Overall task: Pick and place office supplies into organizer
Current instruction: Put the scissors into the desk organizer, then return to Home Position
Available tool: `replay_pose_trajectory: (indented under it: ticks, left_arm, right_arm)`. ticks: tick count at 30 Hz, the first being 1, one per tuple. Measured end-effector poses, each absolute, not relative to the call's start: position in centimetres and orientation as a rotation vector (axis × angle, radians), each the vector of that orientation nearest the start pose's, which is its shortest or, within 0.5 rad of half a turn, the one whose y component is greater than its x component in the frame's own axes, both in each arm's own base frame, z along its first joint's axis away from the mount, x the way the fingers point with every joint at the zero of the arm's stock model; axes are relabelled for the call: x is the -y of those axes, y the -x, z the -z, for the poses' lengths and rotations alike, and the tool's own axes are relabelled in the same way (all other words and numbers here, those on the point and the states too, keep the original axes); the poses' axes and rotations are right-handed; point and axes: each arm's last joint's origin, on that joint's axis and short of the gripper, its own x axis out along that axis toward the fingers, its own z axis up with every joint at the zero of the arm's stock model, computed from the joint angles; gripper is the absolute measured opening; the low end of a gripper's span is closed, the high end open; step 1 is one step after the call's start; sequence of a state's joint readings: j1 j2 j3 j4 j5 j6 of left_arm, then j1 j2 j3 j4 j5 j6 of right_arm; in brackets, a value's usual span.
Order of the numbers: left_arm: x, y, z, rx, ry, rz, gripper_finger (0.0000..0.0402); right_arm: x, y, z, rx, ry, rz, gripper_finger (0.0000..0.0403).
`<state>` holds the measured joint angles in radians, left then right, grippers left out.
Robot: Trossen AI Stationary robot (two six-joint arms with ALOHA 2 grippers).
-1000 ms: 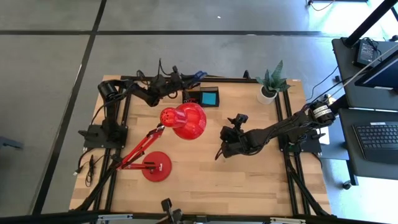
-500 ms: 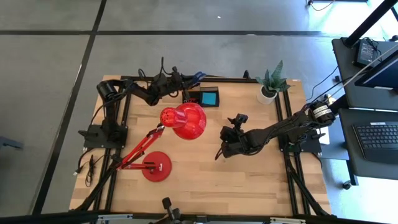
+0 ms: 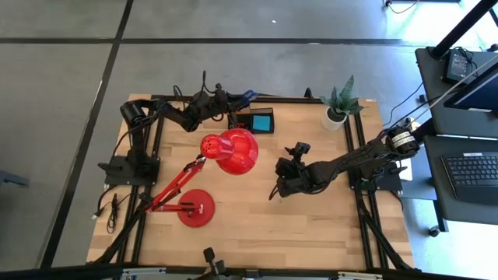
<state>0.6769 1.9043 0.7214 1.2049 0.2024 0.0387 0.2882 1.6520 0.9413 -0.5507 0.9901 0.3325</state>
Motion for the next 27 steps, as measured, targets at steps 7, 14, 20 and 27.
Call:
replay_pose_trajectory:
  ticks: [7,14,20,27]
  left_arm:
    - [-21.5,-27.7,-15.1,0.012,-0.048,-0.474,0.0073]
    - [-21.4,-27.7,-15.5,0.055,-0.035,-0.468,0.0102]
    - [-21.1,-27.5,-17.1,0.092,-0.03,-0.431,0.0128]
    - [-20.2,-26.7,-18.7,0.063,-0.017,-0.379,0.0138]
  right_arm:
    - [-6.0,-28.7,-17.3,-0.901,0.474,0.753,0.0237]
    - [-6.0,-28.6,-17.3,-0.904,0.476,0.753,0.0237]
    - [-5.9,-28.6,-17.2,-0.911,0.482,0.753,0.0237]
    - [-6.0,-28.5,-17.2,-0.911,0.481,0.754,0.0237]
